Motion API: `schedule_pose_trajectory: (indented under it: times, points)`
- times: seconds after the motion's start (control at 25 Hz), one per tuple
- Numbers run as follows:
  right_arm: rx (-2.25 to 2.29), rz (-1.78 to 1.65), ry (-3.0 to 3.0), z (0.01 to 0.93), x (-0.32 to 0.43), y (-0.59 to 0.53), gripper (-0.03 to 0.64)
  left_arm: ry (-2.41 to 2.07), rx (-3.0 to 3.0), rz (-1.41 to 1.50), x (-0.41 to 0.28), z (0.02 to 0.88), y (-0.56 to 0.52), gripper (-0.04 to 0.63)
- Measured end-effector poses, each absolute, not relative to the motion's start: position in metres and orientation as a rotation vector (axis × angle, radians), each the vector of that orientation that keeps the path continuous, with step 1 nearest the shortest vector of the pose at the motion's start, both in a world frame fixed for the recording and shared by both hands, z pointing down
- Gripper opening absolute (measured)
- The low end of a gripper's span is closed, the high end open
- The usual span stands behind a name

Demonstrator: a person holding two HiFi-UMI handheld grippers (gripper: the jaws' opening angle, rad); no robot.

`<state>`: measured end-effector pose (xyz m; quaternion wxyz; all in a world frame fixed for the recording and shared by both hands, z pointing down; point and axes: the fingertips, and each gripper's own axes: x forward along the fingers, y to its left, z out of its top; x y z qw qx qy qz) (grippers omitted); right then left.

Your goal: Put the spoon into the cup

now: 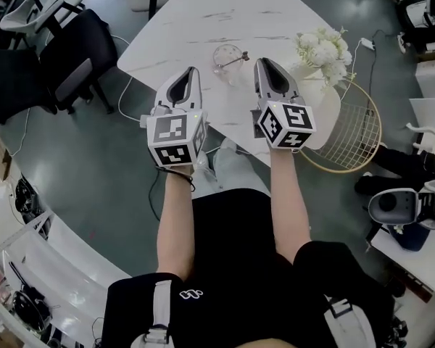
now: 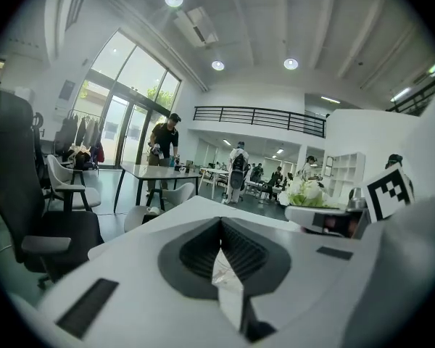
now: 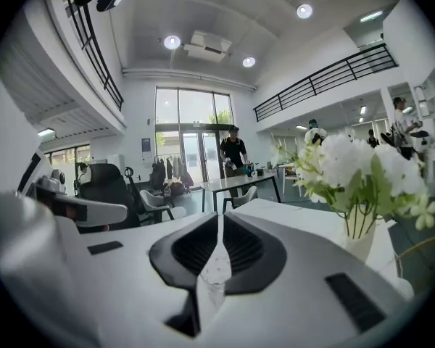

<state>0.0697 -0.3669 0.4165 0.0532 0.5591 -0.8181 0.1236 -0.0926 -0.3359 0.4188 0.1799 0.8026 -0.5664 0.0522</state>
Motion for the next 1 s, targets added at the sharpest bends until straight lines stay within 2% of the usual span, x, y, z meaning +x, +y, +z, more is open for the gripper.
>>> schedule_pose_trajectory:
  times: [0.12, 0.76, 1.0]
  points:
    - [1.751, 0.342, -2.552, 0.390, 0.065, -0.357, 0.008, -1.611, 2.306, 0.106, -0.100, 0.401, -0.327, 0.015]
    - [1.807, 0.084, -2.852, 0.268, 0.052, -0.344, 0.006, -1.680, 2.496, -0.115, -0.119, 0.292, -0.334, 0.015]
    - [1.738, 0.014, -2.888, 0.258, 0.043, -0.344, 0.006, -1.685, 2.516, -0.157, -0.121, 0.280, -0.340, 0.015]
